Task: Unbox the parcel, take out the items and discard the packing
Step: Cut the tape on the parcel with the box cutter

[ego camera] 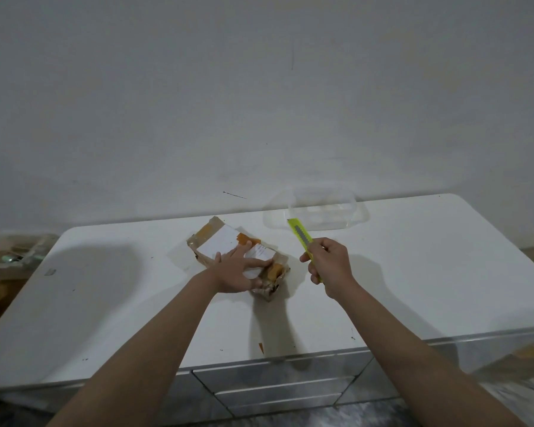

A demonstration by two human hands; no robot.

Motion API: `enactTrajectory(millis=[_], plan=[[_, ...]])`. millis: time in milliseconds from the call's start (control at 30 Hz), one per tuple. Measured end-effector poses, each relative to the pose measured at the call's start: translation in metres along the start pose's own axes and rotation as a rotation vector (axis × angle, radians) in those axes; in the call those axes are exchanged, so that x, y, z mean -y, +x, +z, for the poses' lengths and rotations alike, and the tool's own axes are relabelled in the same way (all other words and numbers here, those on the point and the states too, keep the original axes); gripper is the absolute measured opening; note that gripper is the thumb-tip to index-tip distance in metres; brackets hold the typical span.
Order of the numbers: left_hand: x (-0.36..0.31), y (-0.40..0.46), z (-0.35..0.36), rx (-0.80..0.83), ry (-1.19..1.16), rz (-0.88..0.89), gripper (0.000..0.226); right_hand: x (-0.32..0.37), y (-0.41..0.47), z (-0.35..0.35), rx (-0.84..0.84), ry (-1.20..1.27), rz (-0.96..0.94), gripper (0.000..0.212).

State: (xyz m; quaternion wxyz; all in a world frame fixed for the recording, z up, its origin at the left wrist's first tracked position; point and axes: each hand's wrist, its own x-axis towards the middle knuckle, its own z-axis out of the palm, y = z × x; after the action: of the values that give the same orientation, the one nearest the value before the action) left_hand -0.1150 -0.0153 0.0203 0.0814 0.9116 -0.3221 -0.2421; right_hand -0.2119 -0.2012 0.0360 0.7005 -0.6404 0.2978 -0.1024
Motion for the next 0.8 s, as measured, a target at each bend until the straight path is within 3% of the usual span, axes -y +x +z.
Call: enactTrajectory(millis=[200,300,400,533,667,800], plan=[[-0.001,0.003,0.0,-0.014,-0.076,-0.03,0.049,-0.003,0.0,0.002,0.063,0.024,0.027,0.016],[-0.013,0.008,0.006,-0.189,-0.19,-0.113,0.036,-0.004,0.002,0.002,0.084,0.048,0.031,0.017],[-0.034,0.021,0.024,-0.431,-0.17,-0.203,0.045,-0.003,0.005,0.0,0.065,0.063,0.036,0.019],[-0.039,0.035,0.039,-0.564,-0.108,-0.233,0.05,0.0,0.008,-0.004,0.051,0.041,0.032,0.021],[-0.027,0.031,0.035,-0.531,-0.164,-0.143,0.05,-0.001,0.008,-0.007,0.051,0.023,0.028,0.021],[-0.009,0.014,0.021,-0.331,-0.144,-0.09,0.063,-0.006,0.008,-0.002,0.062,0.006,0.046,0.021]])
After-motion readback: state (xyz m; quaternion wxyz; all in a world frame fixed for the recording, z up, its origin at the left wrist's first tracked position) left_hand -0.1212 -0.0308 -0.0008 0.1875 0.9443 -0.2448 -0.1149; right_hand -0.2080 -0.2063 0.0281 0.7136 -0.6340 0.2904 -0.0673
